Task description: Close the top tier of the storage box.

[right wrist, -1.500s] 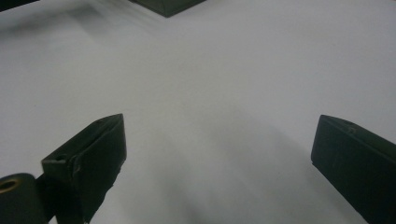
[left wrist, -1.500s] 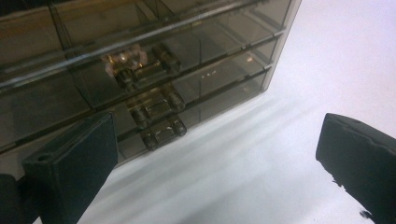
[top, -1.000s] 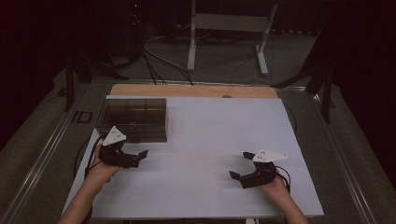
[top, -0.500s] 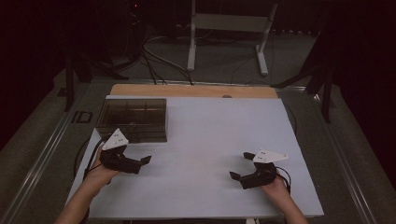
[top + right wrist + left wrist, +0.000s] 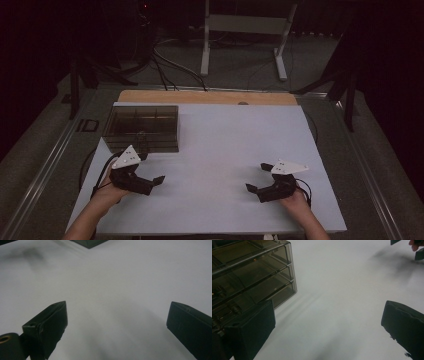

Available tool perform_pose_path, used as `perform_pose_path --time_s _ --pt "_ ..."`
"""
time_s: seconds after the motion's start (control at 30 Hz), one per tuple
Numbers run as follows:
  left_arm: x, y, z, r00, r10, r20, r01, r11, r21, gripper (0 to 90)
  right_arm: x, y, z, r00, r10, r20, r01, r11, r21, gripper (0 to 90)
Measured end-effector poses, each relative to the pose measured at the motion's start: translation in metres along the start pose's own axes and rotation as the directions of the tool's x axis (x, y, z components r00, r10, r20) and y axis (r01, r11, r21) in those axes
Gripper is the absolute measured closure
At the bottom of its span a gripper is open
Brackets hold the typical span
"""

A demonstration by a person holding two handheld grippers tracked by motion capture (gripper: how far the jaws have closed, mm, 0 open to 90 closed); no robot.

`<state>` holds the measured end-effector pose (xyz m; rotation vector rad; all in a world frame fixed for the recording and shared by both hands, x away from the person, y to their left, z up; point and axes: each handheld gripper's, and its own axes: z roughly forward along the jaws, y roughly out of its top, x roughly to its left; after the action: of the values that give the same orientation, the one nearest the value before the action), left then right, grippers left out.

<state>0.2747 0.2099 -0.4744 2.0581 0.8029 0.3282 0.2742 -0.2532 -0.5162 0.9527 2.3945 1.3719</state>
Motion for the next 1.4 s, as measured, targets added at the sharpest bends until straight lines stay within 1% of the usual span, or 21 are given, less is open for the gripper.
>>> perform_pose_path --time_s 0.17,0.47,0.57,0.67,0.73,0.87,1.0,1.13,1.2,1.33,1.4 --pt "-0.002 -0.006 0.001 1.0000 0.002 0.007 -0.002 1.0000 0.006 0.0 0.000 0.000 0.000 1.0000 0.000 0.001 0.000 1.000 0.001 3.7" --pt "-0.009 -0.021 0.000 1.0000 0.005 0.003 -0.005 0.9999 0.012 0.0 0.000 0.000 0.000 1.0000 -0.003 0.001 0.003 1.000 0.001 3.7" --pt "-0.011 -0.027 0.001 1.0000 -0.002 0.002 0.002 0.9997 0.025 0.0 0.000 0.000 0.000 1.0000 -0.003 0.001 0.003 1.000 0.001 3.7" --pt "-0.012 -0.033 0.001 1.0000 -0.006 0.003 0.006 0.9988 0.048 0.0 0.000 0.000 0.000 1.0000 -0.004 0.001 0.004 1.000 0.002 3.7" --pt "-0.014 -0.036 0.000 1.0000 -0.003 -0.005 0.003 0.9982 0.060 0.0 0.000 0.000 -0.001 1.0000 -0.004 0.001 0.004 1.000 0.002 3.7" --pt "-0.015 -0.040 -0.002 0.9999 -0.010 -0.010 0.010 0.9979 0.064 0.0 0.000 0.000 -0.001 1.0000 -0.003 0.003 0.003 1.000 0.001 3.7" --pt "-0.018 -0.050 -0.002 0.9991 -0.017 -0.038 0.021 0.9945 0.102 0.0 0.000 0.000 -0.001 1.0000 -0.004 0.001 0.004 1.000 0.002 3.7" --pt "-0.020 -0.056 -0.002 0.9983 -0.014 -0.056 0.021 0.9923 0.122 0.0 0.001 0.000 -0.001 1.0000 -0.004 0.001 0.004 1.000 0.002 3.7" --pt "-0.020 -0.058 -0.002 0.9980 -0.017 -0.061 0.025 0.9915 0.127 0.0 0.001 0.000 -0.001 1.0000 -0.005 0.001 0.005 1.000 0.003 3.7" --pt "-0.018 -0.060 -0.002 0.9974 -0.011 -0.071 0.020 0.9910 0.133 0.0 0.000 0.000 -0.001 1.0000 -0.005 0.003 0.005 1.000 0.000 3.7" --pt "-0.017 -0.062 -0.001 0.9969 -0.017 -0.076 0.027 0.9908 0.132 0.0 0.000 0.000 -0.001 1.0000 -0.008 0.003 0.008 1.000 0.005 3.7"
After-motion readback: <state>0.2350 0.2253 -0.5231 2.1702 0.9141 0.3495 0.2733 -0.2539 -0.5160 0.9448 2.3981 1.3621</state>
